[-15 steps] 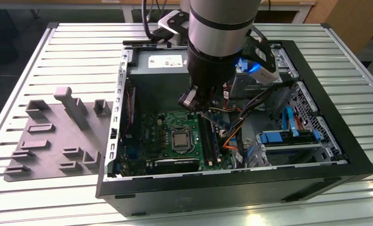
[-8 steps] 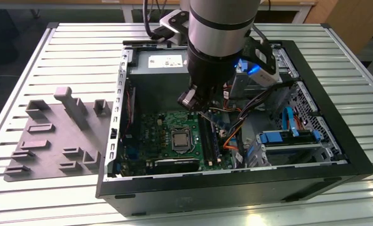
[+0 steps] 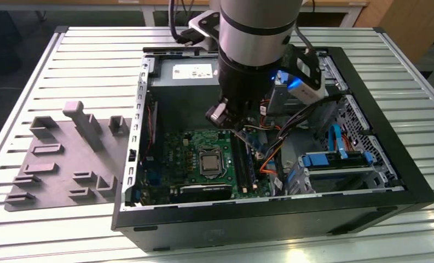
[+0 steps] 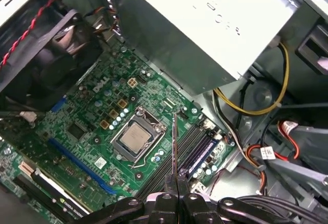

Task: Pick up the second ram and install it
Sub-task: 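Insert the second ram into the second slot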

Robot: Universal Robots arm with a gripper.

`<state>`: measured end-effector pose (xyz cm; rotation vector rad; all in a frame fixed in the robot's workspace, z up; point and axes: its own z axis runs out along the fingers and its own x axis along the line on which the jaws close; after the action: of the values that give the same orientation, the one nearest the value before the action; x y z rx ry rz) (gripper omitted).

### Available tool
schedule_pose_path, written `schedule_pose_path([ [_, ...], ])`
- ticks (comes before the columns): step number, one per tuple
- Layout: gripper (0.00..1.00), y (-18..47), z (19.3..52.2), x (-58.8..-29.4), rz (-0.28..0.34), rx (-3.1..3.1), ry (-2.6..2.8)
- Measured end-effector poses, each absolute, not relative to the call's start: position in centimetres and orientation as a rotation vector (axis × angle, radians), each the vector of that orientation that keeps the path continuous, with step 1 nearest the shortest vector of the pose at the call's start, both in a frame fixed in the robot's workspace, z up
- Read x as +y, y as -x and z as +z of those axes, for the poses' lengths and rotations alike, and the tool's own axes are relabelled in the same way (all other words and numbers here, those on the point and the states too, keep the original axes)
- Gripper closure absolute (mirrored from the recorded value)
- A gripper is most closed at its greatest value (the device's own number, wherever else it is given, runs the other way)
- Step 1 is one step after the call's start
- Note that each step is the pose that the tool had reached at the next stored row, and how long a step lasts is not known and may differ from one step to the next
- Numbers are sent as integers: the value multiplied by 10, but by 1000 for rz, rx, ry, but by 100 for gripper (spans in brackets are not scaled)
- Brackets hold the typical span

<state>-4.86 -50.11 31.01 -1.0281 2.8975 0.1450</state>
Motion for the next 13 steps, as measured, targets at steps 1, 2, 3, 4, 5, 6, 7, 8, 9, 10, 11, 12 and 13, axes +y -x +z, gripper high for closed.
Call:
schedule_pose_path([
  [1,88,49,310,-501,144,2903,1010],
  [2,88,49,310,-501,143,2909,991],
  [3,88,49,310,-501,142,2915,971],
  [4,88,49,310,-501,142,2922,950],
  [5,88,49,310,-501,141,2929,926],
  [6,88,49,310,-501,140,2936,902],
  [7,88,49,309,-501,139,2942,878],
  [8,88,49,309,-501,138,2949,854],
  [9,88,49,309,-501,137,2955,830],
  [10,88,49,309,-501,136,2961,806],
  [11,88,49,309,-501,135,2967,780],
  [12,88,49,309,-501,134,2971,760],
  [13,88,49,309,-501,134,2975,742],
])
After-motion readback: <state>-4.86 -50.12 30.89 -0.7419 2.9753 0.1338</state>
